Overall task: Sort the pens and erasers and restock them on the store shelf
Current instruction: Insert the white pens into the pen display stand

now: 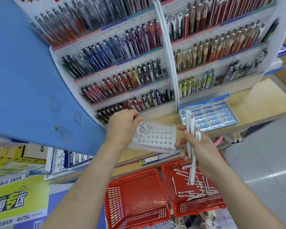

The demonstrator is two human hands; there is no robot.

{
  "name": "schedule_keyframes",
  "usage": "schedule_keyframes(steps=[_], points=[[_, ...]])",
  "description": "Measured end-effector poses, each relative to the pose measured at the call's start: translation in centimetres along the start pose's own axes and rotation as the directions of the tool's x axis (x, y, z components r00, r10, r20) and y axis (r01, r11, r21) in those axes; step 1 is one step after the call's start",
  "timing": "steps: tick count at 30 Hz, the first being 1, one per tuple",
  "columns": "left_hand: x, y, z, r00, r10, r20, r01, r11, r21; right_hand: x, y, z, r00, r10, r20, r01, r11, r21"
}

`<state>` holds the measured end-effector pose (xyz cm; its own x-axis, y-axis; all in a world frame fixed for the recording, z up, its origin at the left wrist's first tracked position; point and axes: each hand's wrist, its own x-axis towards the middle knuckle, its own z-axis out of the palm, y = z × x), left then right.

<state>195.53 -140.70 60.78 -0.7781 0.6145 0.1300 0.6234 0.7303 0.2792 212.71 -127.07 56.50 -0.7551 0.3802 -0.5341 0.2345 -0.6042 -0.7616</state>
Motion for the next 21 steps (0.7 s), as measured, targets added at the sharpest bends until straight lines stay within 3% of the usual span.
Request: schedule_keyframes(steps=[6, 19, 21], points=[[0.1, -0.1, 1.4, 0.999, 0.033, 0.042, -0.034, 0.999, 0.002, 0.1, 0.0, 0.1, 1.000, 0.009, 0.021, -0.009, 0.999, -0.036], [0.7, -0.2, 2.8, 0.993, -0.073, 0.098, 0.068, 0.997, 0.048, -0.2, -0.1, 0.3, 0.991, -0.035, 0.127, 0.051, 0.991, -0.123], [0.0, 0.5, 1.9, 0.988, -0.137, 0.065, 0.141, 0.988, -0.065, -0.4, -0.4, 0.4, 0.990, -0.037, 0.139, 0.060, 0.985, -0.164]])
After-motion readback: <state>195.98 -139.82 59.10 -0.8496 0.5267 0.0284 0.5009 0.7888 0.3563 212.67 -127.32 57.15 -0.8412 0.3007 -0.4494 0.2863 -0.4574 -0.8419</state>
